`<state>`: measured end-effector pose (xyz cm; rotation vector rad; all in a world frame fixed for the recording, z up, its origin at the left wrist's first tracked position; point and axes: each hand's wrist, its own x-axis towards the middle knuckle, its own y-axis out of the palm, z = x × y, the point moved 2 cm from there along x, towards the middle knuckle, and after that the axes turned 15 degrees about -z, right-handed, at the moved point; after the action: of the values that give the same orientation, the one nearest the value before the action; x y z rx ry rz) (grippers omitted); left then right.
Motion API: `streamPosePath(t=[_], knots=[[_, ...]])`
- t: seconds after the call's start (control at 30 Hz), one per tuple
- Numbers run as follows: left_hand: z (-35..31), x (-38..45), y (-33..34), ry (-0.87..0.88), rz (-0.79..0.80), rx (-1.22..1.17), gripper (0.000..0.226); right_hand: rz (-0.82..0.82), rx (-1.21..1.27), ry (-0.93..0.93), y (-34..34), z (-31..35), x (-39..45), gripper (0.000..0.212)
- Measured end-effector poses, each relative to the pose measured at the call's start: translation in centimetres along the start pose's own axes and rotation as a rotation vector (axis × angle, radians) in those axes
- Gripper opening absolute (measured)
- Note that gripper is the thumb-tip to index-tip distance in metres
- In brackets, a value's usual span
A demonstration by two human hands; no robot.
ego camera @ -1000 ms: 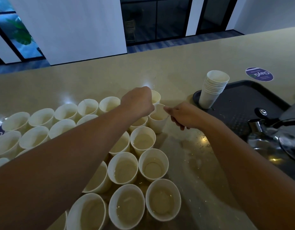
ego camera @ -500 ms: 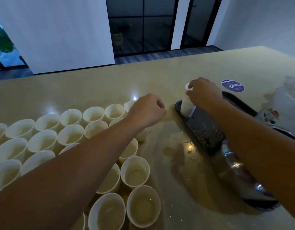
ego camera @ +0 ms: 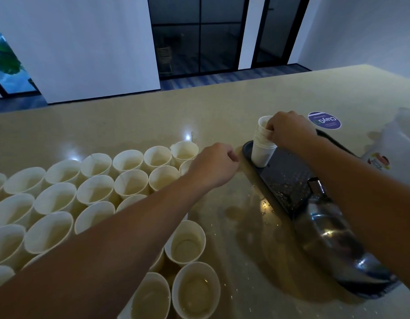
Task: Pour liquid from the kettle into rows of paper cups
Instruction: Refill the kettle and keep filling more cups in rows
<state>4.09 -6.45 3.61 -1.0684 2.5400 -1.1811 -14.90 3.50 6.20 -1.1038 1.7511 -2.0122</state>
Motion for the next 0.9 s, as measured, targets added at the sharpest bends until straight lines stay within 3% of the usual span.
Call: streamPosePath(t=[0.2,0.4,0.57,0.67,0.77,0.9], knots=[[-0.6,-0.6,-0.1,0.005,0.009,0.005,0.016,-0.035,0.101,0.021,-1.4,-0.8,-0.2,0.017],[-1.9,-1.0,-1.6,0.039,-0.030,-0.030,0.016,-0.294,0.164,0.047,-5.3,-0.5,-0.6,0.028],[-3.4,-2.5,-4.0,0.084,-0.097,-0.098,0.043,-0.475,0.313,-0.013,-10.7,1.5,-2.8,0.031],[-4.3,-4.0,-5.5,0.096,-0.167,-0.212,0.072,-0.446,0.450,-0.027,-13.3,2.7,-5.7,0.030],[-4.9,-6.1,-6.0,0.105,-0.174,-0.290,0.097,-0.306,0.522,-0.088,-14.3,3.8,-9.3,0.029],[-4.3,-9.0,-5.2,0.100,-0.183,-0.400,0.105,-0.072,0.568,-0.137,-12.2,4.8,-13.6,0.027]])
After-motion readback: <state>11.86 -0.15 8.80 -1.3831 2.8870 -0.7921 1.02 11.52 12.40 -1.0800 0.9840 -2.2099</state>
